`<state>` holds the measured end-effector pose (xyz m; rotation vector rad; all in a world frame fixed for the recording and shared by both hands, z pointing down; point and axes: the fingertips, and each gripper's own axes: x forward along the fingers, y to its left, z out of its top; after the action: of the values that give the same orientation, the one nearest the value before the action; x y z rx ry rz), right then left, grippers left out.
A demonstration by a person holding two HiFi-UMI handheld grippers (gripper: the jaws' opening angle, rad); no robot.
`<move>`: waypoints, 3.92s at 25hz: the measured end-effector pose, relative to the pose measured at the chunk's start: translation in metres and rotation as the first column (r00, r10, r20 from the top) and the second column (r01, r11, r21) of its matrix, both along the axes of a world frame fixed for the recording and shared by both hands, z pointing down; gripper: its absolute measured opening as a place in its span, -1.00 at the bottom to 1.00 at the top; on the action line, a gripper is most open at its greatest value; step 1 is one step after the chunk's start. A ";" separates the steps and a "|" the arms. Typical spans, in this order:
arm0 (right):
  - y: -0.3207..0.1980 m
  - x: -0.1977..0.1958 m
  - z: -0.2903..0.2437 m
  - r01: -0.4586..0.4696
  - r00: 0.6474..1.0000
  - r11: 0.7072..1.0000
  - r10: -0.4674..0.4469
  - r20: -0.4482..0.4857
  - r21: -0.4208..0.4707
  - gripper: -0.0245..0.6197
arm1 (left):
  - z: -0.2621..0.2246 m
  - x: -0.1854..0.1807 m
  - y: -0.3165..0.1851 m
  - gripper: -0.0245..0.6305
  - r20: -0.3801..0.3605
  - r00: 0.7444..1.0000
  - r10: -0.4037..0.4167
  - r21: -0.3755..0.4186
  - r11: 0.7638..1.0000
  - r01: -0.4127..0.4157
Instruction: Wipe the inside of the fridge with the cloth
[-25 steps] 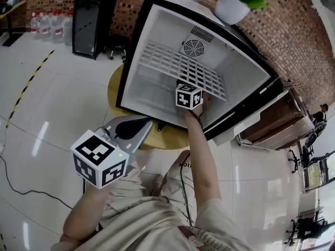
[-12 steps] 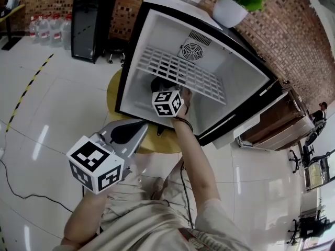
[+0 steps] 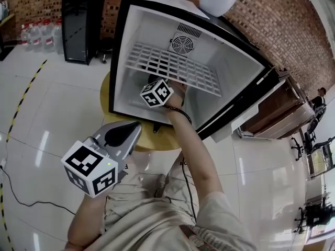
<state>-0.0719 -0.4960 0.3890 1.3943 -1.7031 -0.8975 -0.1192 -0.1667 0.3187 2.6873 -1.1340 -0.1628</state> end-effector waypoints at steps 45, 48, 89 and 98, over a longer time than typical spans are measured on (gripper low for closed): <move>0.040 0.043 0.010 0.068 0.943 0.987 -0.017 0.332 -0.143 -0.58 | 0.000 -0.006 0.002 -0.88 0.018 0.999 -0.029 0.011 1.000 0.029; 0.045 -0.015 -0.014 0.180 0.936 0.982 -0.154 0.318 -0.054 -0.58 | 0.005 -0.007 -0.002 -0.88 0.022 0.999 -0.028 -0.005 1.000 0.028; 0.032 -0.108 0.032 0.352 0.933 0.930 -0.357 -0.035 -0.100 -0.59 | -0.005 -0.019 -0.004 -0.89 0.006 0.999 -0.053 0.023 0.998 0.053; 0.222 -0.120 0.000 0.700 0.714 0.714 -0.700 0.008 0.025 -0.59 | -0.016 -0.026 -0.004 -0.90 -0.059 0.994 -0.089 0.051 0.994 0.092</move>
<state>-0.1918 -0.2738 0.3894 0.7231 -2.2918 -1.3054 -0.1455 -0.1704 0.3031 2.6601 -1.2527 -0.2863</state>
